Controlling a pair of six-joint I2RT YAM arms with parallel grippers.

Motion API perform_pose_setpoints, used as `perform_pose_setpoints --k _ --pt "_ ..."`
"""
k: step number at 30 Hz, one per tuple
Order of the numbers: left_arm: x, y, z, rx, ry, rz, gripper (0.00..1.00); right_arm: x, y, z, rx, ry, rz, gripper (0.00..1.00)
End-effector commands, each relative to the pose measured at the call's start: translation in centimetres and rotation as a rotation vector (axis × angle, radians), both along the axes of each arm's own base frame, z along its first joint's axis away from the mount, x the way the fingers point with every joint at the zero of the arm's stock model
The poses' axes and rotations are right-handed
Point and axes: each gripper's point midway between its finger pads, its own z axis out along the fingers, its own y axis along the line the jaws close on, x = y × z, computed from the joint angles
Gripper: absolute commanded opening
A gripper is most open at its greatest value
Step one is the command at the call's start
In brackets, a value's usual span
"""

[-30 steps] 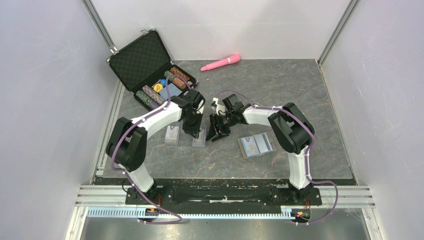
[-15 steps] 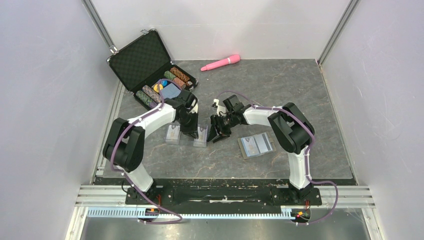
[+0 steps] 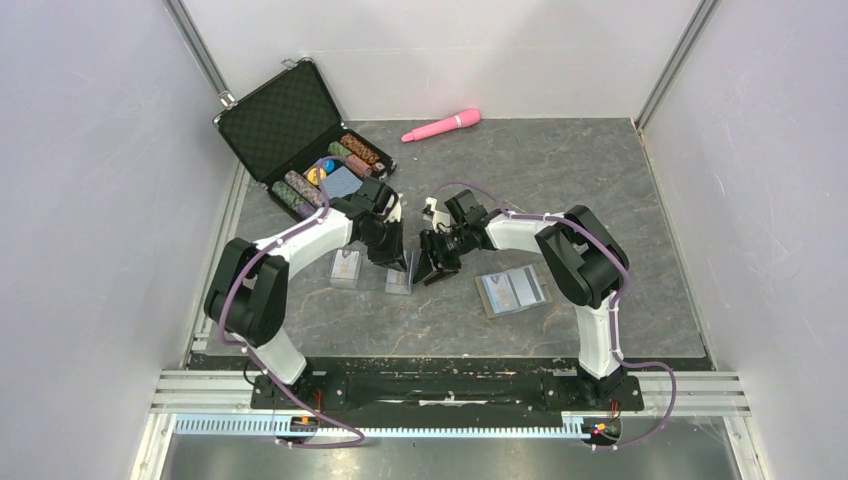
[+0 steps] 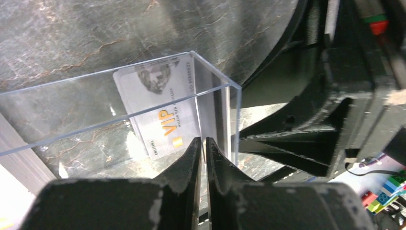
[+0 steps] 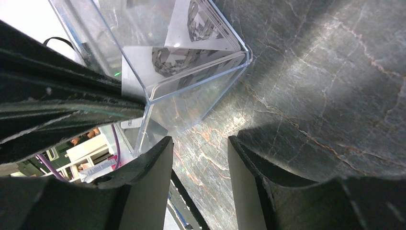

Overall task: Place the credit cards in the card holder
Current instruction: Pick up the credit card from the storage box, then move the card holder to the center of the board.

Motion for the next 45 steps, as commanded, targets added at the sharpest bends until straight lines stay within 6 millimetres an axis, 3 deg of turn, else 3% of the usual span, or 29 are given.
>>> perform_pose_setpoints --k 1,6,9,15,20,24,28,31,36,42,45 --pt "-0.3 1.0 -1.2 0.054 0.019 0.032 0.1 0.5 0.8 2.3 0.06 -0.062 0.015 0.49" --pt "-0.6 1.3 -2.0 0.079 0.036 0.022 0.08 0.9 0.6 2.5 0.06 -0.068 0.004 0.5" --pt "-0.4 1.3 -1.4 0.07 0.019 0.017 0.02 1.3 0.2 2.8 0.058 -0.086 -0.007 0.53" --pt "0.6 2.2 3.1 0.101 -0.095 0.004 0.02 3.2 -1.4 5.6 0.054 -0.186 -0.052 0.64" --pt "1.2 4.3 8.2 0.162 -0.246 0.009 0.02 3.8 -5.6 6.6 -0.028 -0.273 -0.098 0.74" --pt "1.2 4.1 11.7 0.1 -0.347 0.018 0.02 4.2 -10.7 6.6 -0.136 -0.309 -0.158 0.78" --pt "1.0 1.3 14.3 -0.098 -0.41 0.002 0.02 5.0 -16.8 6.4 -0.288 -0.355 -0.251 0.83" --pt "0.4 -2.3 15.6 -0.314 -0.386 -0.048 0.02 5.0 -21.2 5.4 -0.381 -0.331 -0.343 0.86" --pt "-0.2 -7.0 16.4 -0.59 -0.336 -0.063 0.02 3.0 -26.3 2.3 -0.489 -0.224 -0.452 0.86" --pt "-0.8 -10.8 15.8 -0.731 -0.254 -0.063 0.02 -0.6 -26.5 -0.7 -0.495 -0.098 -0.439 0.83" --pt "-1.2 -12.1 14.8 -0.73 -0.213 -0.07 0.02 -1.8 -25.4 -1.0 -0.432 -0.051 -0.434 0.71"
